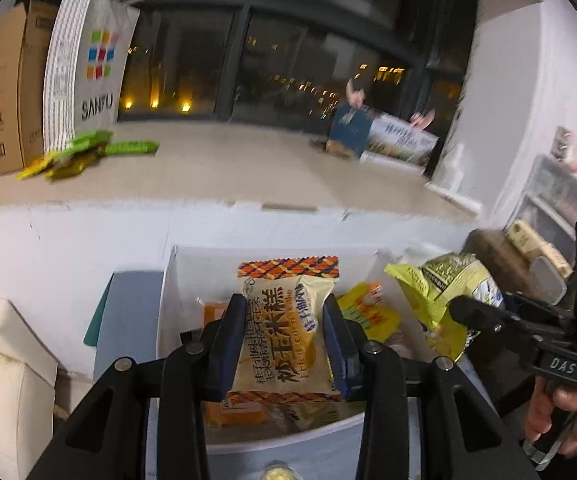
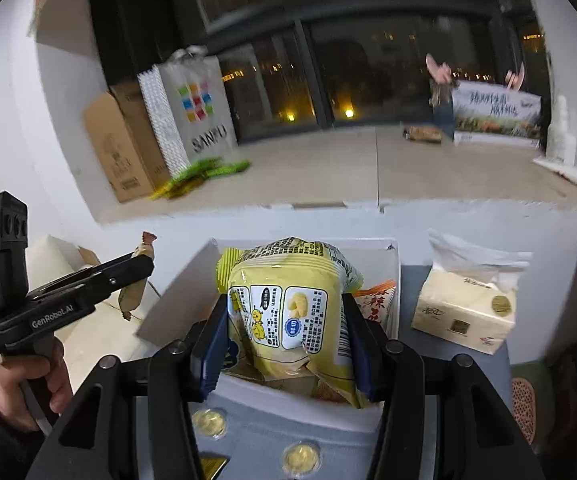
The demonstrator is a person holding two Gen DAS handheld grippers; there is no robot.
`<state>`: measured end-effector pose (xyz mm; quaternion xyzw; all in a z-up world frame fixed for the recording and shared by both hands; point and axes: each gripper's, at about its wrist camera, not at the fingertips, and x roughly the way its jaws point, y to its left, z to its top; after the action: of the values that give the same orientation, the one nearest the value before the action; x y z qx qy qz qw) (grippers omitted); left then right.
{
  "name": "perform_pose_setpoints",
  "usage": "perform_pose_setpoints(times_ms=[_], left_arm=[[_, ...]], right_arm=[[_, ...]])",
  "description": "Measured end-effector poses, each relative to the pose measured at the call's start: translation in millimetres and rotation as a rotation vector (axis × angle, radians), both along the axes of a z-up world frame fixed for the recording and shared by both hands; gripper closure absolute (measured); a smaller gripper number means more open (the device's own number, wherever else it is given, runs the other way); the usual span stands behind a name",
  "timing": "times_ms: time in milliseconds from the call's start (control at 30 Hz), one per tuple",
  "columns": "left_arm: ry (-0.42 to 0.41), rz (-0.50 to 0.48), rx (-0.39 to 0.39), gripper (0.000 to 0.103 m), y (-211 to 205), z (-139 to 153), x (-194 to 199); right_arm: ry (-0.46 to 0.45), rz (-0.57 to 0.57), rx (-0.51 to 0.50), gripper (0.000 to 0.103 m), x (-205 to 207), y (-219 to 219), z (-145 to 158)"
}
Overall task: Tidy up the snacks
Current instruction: 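Carry both packs over the white box and open both tools to drop them, then grasp a clear jelly cup with the right tool while the left tool grasps another jelly cup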
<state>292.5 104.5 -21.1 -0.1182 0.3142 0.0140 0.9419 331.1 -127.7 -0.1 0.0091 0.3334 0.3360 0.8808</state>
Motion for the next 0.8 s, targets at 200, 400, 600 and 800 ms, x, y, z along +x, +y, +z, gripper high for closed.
perform_pose_setpoints(times_ms=[200,400,600,800], left_arm=[[0.059,0.031,0.020,0.000,6.5,-24.3,4.0],[0.064,0.029,0.058,0.000,7.7,-18.4,-12.2],[0.005,0.010,0.065,0.000,-0.7,7.9,-45.5],[-0.070,-0.024,0.071,0.000,-18.7,29.7,-98.6]], right_arm=[[0.087,0.020,-0.039,0.021,30.1,19.0,-27.8],[0.041,0.021,-0.026,0.000,21.2,12.7,-29.2],[-0.026,0.039,-0.008,0.000,0.2,5.0,-5.6],[-0.112,0.086,0.030,0.000,-46.1,-8.9,19.3]])
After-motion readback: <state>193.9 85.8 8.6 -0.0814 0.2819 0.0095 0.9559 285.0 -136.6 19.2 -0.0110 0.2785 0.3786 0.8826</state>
